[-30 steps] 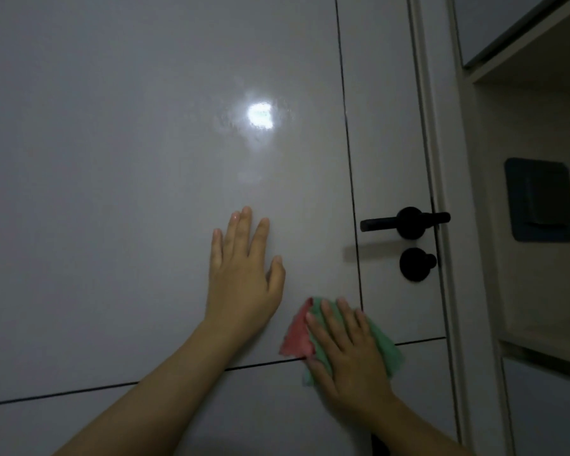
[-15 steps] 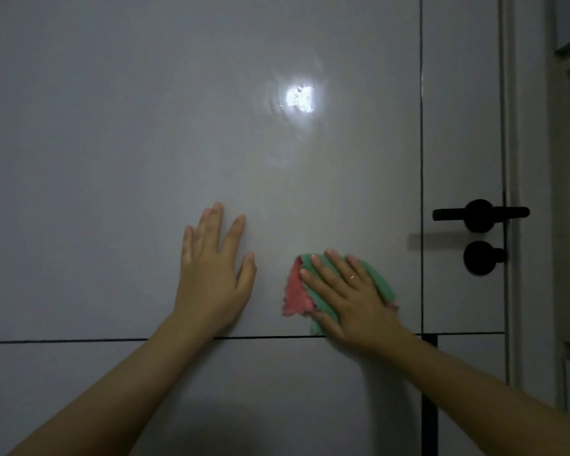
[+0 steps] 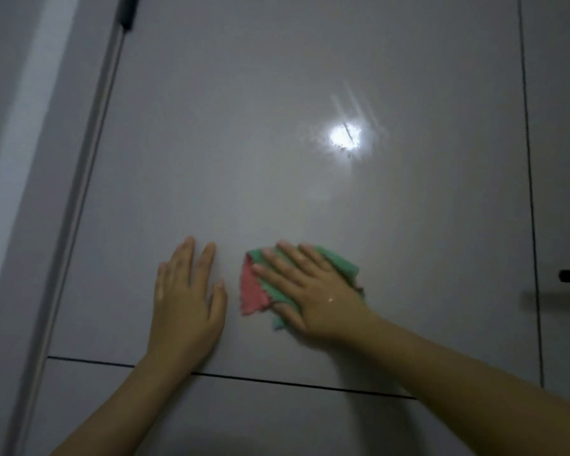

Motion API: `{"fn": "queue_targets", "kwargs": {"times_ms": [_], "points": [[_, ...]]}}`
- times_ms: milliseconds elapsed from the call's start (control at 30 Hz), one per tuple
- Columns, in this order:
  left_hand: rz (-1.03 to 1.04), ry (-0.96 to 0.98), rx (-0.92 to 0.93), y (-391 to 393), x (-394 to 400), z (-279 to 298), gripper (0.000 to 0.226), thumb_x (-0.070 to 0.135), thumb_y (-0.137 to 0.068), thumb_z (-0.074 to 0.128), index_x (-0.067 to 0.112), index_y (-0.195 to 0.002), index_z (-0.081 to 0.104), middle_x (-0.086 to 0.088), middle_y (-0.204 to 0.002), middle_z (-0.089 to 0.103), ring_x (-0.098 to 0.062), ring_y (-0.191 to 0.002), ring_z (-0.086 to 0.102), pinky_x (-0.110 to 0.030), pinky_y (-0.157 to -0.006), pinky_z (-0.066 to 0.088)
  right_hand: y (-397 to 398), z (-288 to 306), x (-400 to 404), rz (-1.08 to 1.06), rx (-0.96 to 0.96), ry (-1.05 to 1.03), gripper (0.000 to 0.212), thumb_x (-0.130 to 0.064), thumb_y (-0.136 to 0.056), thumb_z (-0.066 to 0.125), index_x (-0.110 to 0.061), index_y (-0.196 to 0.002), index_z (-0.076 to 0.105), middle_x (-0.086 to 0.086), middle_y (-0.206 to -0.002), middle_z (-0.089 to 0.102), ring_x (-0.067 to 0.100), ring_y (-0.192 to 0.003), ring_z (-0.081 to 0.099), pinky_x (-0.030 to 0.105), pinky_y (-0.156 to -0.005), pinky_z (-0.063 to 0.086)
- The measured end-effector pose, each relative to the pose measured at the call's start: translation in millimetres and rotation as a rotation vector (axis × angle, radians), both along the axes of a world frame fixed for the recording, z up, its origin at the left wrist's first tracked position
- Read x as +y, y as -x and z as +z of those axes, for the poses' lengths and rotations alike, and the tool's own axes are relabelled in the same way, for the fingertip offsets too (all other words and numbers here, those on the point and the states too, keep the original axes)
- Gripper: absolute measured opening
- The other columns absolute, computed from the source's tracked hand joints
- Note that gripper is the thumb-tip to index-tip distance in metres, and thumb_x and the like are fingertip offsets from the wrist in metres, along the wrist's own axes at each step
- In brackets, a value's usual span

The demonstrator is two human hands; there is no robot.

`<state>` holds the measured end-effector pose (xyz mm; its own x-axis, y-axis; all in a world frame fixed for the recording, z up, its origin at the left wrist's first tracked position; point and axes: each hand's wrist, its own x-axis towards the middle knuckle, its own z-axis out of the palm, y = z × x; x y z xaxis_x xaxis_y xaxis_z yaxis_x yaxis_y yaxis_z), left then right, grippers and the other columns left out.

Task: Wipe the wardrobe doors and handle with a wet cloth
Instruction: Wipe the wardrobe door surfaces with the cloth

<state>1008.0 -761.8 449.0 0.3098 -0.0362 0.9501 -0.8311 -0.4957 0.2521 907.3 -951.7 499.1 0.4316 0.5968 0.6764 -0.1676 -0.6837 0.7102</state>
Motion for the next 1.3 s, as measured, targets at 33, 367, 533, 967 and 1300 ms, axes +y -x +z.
{"fn": "queue_targets", "kwargs": {"times_ms": [33,367,533,967,1300], "points": [[-0.003,-0.006,-0.01,-3,2,1,0.068,0.046,-0.089,0.021,0.015,-0.148,0.031,-0.014,-0.157,0.021,-0.025,-0.145,0.017,-0.039,-0.118,0.006,6,18,-9,-0.022,-0.035,-0.023,0.057,-0.041,-0.094,0.038,-0.019,-0.147,0.035,0.002,-0.154,0.029,0.025,-0.143,0.025,0.039,-0.119,0.011],[0.111,0.155,-0.065,-61,67,-12,0.061,0.038,-0.09,0.029,0.013,-0.145,0.036,-0.018,-0.153,0.029,-0.026,-0.142,0.021,-0.035,-0.117,0.001,-95,29,115,0.028,-0.174,-0.241,0.061,-0.043,-0.092,0.038,-0.016,-0.146,0.038,0.004,-0.155,0.028,0.03,-0.144,0.022,0.044,-0.116,0.009],[0.212,0.187,0.057,-91,96,-29,0.068,0.041,-0.088,0.026,0.008,-0.148,0.031,-0.017,-0.156,0.022,-0.026,-0.144,0.016,-0.05,-0.116,0.004,-85,33,98,0.004,0.114,0.168,0.062,-0.049,-0.094,0.034,-0.021,-0.149,0.031,0.002,-0.156,0.026,0.025,-0.145,0.019,0.041,-0.118,0.009],[0.076,0.196,0.065,-108,126,-87,0.063,0.046,-0.096,0.019,0.029,-0.15,-0.007,0.005,-0.16,-0.003,-0.005,-0.146,-0.006,-0.021,-0.117,-0.009,-151,-56,186,0.084,0.195,0.073,0.059,-0.04,-0.094,0.038,-0.015,-0.146,0.037,0.004,-0.155,0.028,0.028,-0.145,0.018,0.045,-0.118,0.007],[0.114,0.238,0.13,-77,92,-124,0.067,0.042,-0.094,0.025,0.015,-0.152,0.006,-0.007,-0.16,0.0,-0.02,-0.148,-0.005,-0.038,-0.119,-0.005,-118,-60,146,0.069,0.031,-0.04,0.059,-0.039,-0.094,0.037,-0.014,-0.148,0.034,0.005,-0.155,0.026,0.028,-0.145,0.019,0.045,-0.118,0.01]]}}
